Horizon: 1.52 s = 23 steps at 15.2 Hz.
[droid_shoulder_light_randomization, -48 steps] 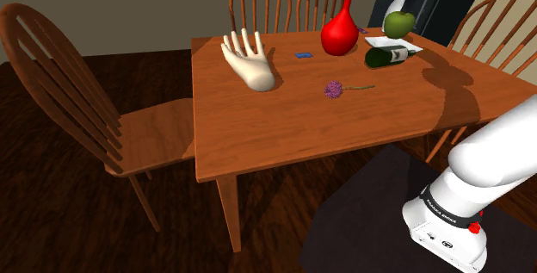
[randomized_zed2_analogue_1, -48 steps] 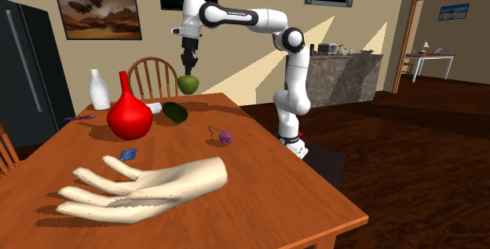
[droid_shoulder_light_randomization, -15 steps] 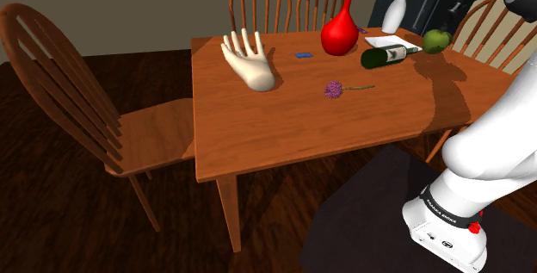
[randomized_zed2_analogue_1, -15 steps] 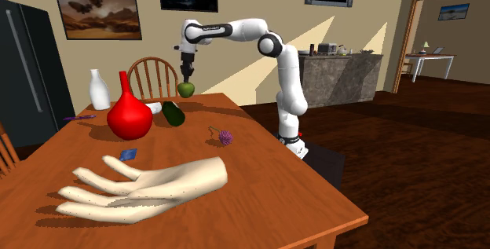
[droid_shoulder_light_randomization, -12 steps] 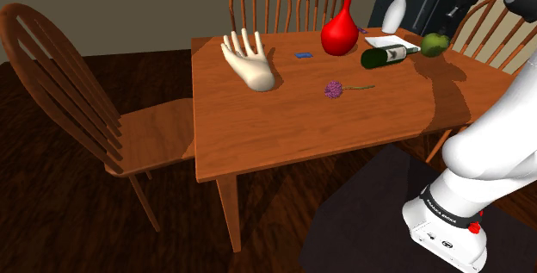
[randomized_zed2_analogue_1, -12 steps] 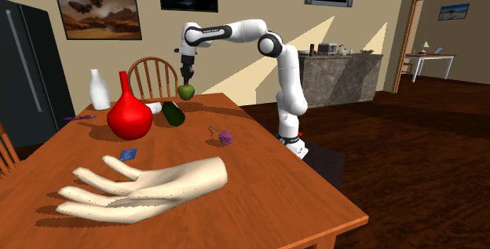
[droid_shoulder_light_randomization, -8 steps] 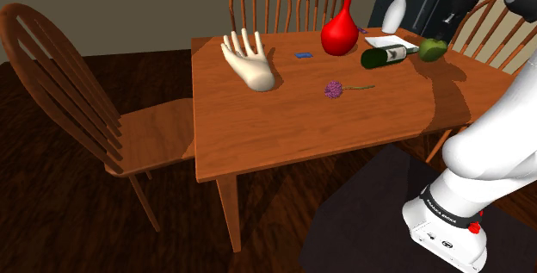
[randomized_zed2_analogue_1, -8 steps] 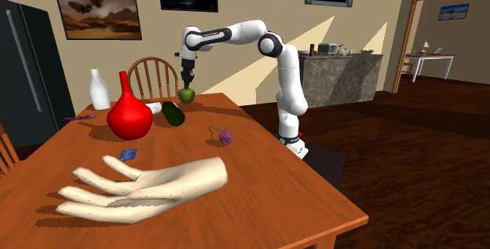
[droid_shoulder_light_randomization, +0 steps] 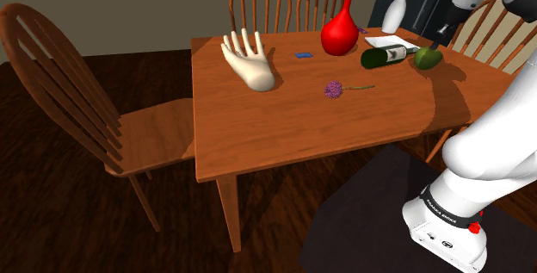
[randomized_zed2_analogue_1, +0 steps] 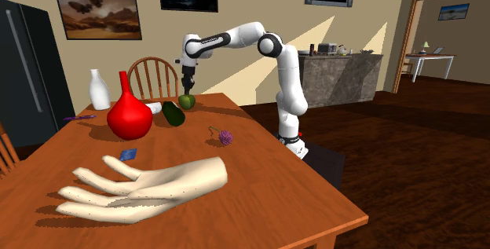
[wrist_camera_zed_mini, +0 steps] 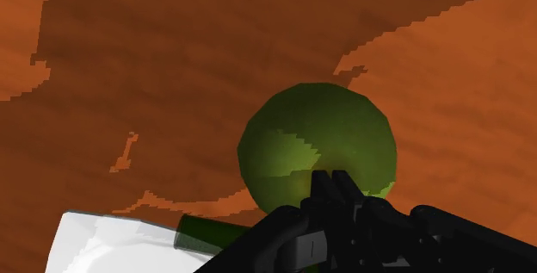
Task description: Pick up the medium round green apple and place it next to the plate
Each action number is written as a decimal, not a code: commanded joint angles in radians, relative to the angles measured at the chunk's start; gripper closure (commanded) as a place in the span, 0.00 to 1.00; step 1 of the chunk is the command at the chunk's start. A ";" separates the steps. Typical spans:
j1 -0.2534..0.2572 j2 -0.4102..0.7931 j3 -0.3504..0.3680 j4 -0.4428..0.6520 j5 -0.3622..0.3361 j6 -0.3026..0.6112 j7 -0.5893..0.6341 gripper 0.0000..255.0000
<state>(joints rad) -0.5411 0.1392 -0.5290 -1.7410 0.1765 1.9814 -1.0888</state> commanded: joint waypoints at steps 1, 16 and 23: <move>0.001 -0.002 0.000 -0.009 0.000 0.008 -0.001 1.00; -0.001 -0.027 -0.005 0.063 -0.018 -0.084 0.011 0.00; -0.002 -0.031 -0.006 0.084 -0.021 -0.109 0.014 0.00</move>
<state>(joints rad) -0.5427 0.1086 -0.5350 -1.6573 0.1554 1.8729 -1.0754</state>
